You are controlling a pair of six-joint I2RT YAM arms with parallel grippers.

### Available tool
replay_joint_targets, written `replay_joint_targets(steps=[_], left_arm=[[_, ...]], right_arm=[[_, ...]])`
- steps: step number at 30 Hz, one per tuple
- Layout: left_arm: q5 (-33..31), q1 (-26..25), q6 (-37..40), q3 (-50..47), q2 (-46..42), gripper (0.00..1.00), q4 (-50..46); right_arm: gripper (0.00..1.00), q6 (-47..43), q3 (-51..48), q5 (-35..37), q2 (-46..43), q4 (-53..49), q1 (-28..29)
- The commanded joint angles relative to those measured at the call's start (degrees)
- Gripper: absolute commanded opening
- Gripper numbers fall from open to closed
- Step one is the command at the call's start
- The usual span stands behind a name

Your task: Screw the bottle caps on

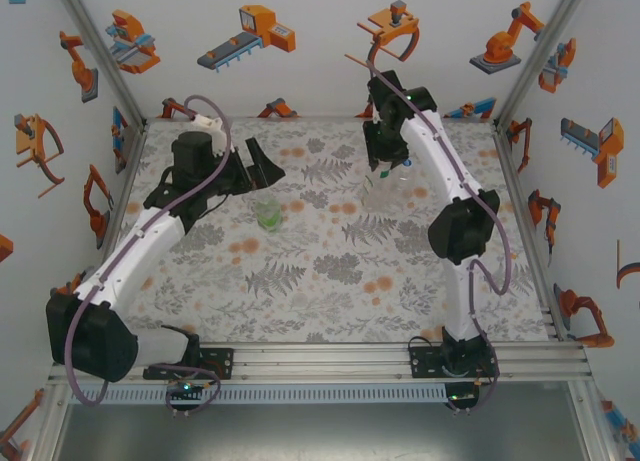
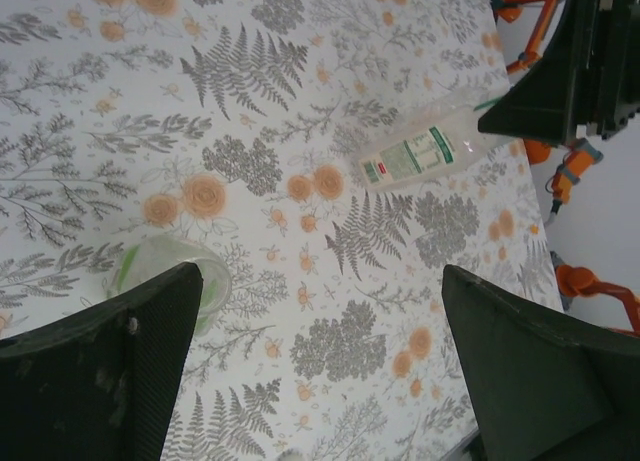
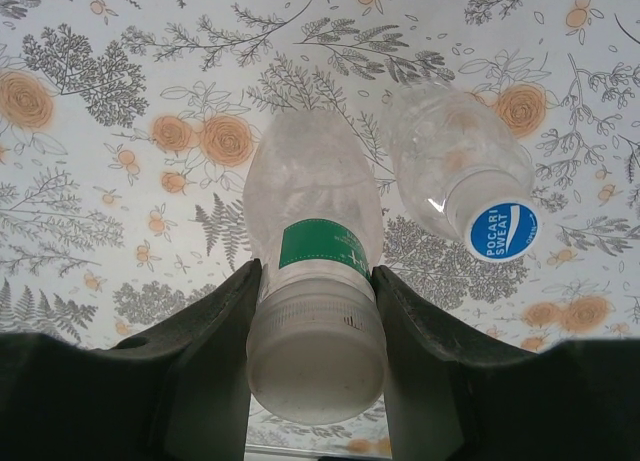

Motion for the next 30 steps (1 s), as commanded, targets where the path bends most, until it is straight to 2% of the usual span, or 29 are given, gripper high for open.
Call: replay_joint_targets(steps=[1, 6, 11, 25, 30], left_arm=[[3.66, 0.34, 0.55, -2.08, -2.84, 0.97, 4.77], [2.35, 0.78, 2.29, 0.12, -1.20, 0.97, -0.39], [0.20, 0.80, 3.19, -0.50, -1.57, 0.97, -0.39], [3.46, 0.69, 5.26, -2.21, -3.34, 0.97, -0.97], [3.21, 0.70, 4.92, -2.44, -3.73, 0.97, -0.88]], right_arm=[[0.25, 0.87, 1.02, 1.80, 0.86, 0.94, 0.80], [0.26, 0.96, 1.37, 2.36, 1.90, 1.61, 1.50], [0.26, 0.71, 1.42, 3.35, 2.70, 1.61, 1.53], [0.28, 0.02, 3.62, 2.76, 4.45, 1.65, 1.47], [0.41, 0.13, 4.45, 2.27, 4.41, 0.91, 1.60]])
